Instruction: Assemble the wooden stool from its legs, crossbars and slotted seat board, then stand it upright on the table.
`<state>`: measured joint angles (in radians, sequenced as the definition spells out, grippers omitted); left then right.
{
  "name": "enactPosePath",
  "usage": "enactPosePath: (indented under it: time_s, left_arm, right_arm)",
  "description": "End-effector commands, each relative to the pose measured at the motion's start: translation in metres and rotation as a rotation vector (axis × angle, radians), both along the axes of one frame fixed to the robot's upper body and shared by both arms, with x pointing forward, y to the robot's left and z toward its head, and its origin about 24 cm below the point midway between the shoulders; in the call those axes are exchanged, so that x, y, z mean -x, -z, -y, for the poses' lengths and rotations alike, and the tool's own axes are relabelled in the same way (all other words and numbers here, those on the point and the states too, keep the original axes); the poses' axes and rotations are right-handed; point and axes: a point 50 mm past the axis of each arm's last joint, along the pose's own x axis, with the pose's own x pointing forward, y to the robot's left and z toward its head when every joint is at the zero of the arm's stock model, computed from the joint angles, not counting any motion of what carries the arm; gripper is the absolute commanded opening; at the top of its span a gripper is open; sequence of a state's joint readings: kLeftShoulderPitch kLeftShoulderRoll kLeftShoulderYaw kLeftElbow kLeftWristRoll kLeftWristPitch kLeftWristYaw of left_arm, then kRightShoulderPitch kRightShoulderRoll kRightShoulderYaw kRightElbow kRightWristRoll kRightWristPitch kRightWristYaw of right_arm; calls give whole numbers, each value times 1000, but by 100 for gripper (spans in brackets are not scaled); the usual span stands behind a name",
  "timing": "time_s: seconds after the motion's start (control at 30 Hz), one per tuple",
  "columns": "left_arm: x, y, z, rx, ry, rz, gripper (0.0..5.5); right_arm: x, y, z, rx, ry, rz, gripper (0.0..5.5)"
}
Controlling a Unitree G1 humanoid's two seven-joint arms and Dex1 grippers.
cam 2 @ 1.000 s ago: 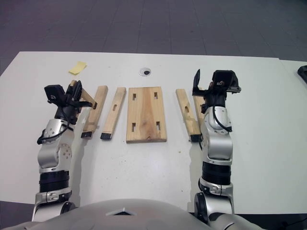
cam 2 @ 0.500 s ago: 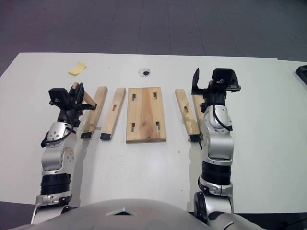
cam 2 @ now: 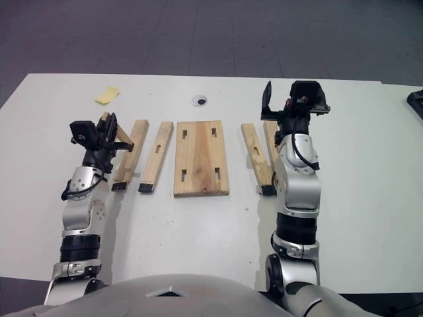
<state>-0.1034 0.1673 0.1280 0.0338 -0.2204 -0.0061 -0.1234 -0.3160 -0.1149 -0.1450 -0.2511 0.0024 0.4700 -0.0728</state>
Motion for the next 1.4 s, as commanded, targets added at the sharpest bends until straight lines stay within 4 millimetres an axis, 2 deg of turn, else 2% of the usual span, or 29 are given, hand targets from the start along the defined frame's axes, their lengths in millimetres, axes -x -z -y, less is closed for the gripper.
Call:
enactPosePath:
  time_s: [0.03, 0.07, 0.33, 0.5, 0.67, 0.83, 1.03, 1.27, 1.4]
  left_arm:
    - [45, 105, -6, 13, -59, -542, 41]
    - [43, 105, -6, 10, -59, -535, 70]
    - [36, 101, -8, -18, -49, -502, 193]
    - [24, 83, -8, -19, -53, -406, 272]
    - [8, 39, -10, -29, -65, -224, 352]
    - [-4, -29, -3, -56, 20, -1, 440]
    - [-14, -81, -1, -94, 59, 132, 528]
    - [-46, -124, -12, 1, 0, 140, 538]
    - [-61, -128, -14, 58, 11, 49, 538]
  right_arm:
    - [-8, -8, -2, 2, -22, 30, 540]
    - [-9, -8, -2, 2, -20, 32, 540]
    - [-11, -8, 0, 0, -7, 43, 540]
    - [-11, -5, -1, -4, -5, 42, 540]
    - [-12, -4, 1, 2, -4, 39, 540]
    - [-12, -2, 3, 5, -1, 33, 540]
    - [-12, -1, 1, -3, 3, 38, 540]
    - [-13, 1, -1, -15, 5, 42, 540]
    - [-12, 3, -3, -20, 5, 38, 540]
